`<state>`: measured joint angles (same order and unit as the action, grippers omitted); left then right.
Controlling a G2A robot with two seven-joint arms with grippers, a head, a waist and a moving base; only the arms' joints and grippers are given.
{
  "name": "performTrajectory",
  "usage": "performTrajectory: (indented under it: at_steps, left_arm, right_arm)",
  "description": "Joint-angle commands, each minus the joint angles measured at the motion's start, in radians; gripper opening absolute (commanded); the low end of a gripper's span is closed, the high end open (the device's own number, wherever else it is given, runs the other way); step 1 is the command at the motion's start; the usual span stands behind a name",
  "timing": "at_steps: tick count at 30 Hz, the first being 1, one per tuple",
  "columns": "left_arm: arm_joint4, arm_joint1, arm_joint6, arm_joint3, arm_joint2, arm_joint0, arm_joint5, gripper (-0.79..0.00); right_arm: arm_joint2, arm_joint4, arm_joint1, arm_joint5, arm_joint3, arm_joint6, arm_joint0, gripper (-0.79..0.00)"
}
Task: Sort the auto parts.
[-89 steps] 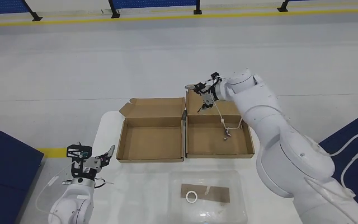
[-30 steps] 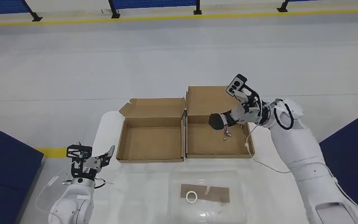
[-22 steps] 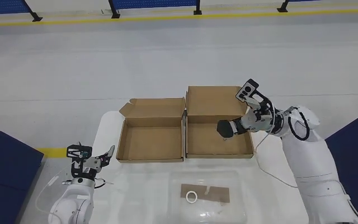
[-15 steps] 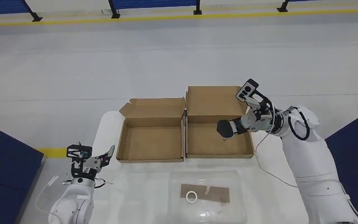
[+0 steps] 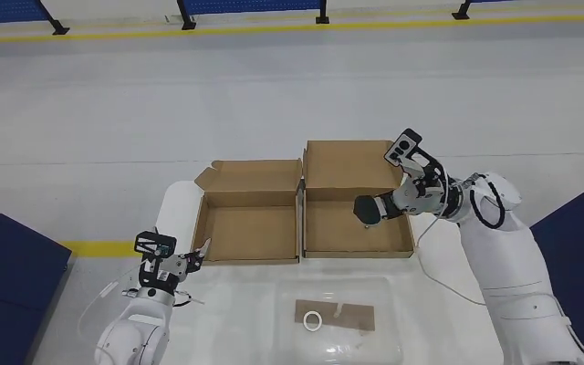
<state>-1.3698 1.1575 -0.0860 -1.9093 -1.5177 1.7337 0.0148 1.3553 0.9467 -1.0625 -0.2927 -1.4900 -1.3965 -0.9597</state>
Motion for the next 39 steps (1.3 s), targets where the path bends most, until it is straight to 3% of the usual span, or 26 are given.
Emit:
performTrajectory:
  at_steps: [1,5,17,24,28,33,39]
  left_arm:
    - [0.0,0.0,0.0,0.0,0.0,0.0,0.0,0.0]
    - [0.0,0.0,0.0,0.0,0.0,0.0,0.0,0.0]
    - [0.0,0.0,0.0,0.0,0.0,0.0,0.0,0.0]
    - [-0.015,0.0,-0.005,-0.015,0.007,-0.005,0.013,0.0]
    - [-0.008,-0.003,-0.109,-0.077,0.041,-0.023,0.128,0.0]
    - [-0.004,-0.001,-0.316,-0.14,0.124,-0.068,0.209,0.0]
    - [-0.004,-0.001,-0.316,-0.14,0.124,-0.068,0.209,0.0]
  right_arm:
    - [0.0,0.0,0.0,0.0,0.0,0.0,0.0,0.0]
    - [0.027,-0.016,0.006,0.022,0.001,0.01,-0.025,0.0]
    - [0.262,-0.033,0.054,0.032,-0.024,-0.037,-0.165,0.0]
    - [0.265,-0.033,0.055,0.033,-0.026,-0.036,-0.168,0.0]
    - [0.265,-0.033,0.055,0.033,-0.026,-0.036,-0.168,0.0]
    - [0.265,-0.033,0.055,0.033,-0.026,-0.036,-0.168,0.0]
    - [0.265,-0.033,0.055,0.033,-0.026,-0.036,-0.168,0.0]
